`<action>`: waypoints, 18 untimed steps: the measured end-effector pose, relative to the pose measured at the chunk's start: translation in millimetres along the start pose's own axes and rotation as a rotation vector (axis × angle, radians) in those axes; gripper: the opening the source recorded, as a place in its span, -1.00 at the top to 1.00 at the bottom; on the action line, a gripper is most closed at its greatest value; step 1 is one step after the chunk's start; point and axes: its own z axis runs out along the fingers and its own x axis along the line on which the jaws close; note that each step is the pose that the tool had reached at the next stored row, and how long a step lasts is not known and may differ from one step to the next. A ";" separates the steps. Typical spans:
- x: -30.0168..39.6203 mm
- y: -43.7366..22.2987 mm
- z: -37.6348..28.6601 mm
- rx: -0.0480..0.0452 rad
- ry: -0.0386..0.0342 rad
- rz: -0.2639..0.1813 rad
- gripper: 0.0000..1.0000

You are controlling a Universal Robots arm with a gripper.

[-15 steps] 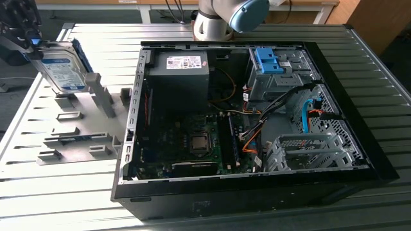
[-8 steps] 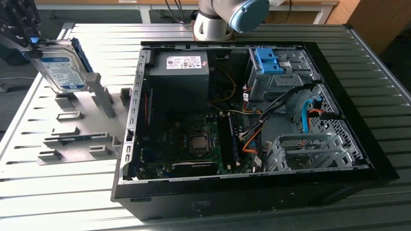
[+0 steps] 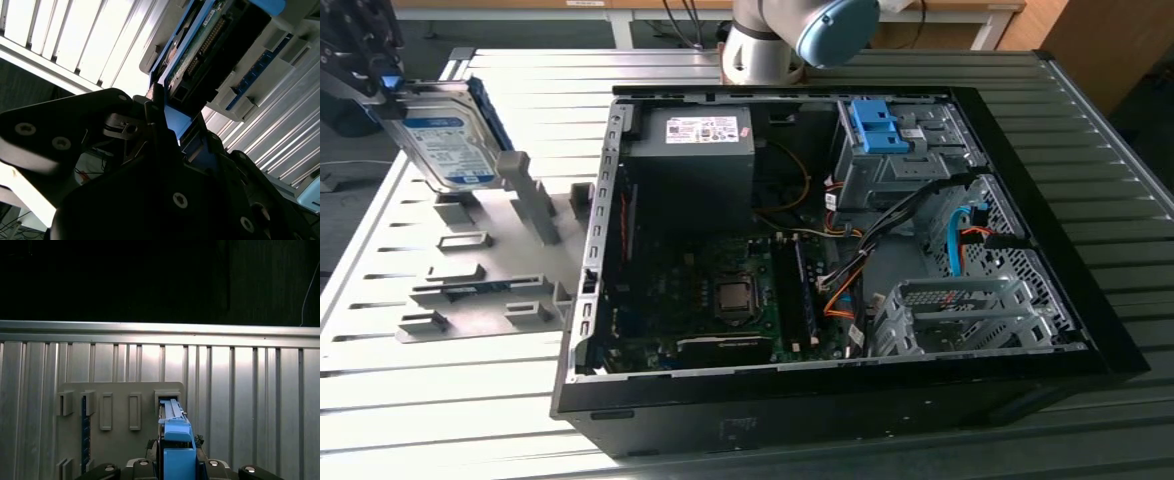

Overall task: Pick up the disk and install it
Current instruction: 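Pick up the disk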

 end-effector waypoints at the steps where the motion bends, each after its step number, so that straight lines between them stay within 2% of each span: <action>1: 0.0 0.0 -0.2 -0.0001 0.0000 0.000 0.27; 4: -0.1 0.0 -0.8 0.0000 0.0000 0.000 0.27; 6: -0.2 0.1 -4.6 0.0000 0.0000 0.000 0.27; 18: -0.2 0.1 -6.4 0.0000 0.0000 0.000 0.27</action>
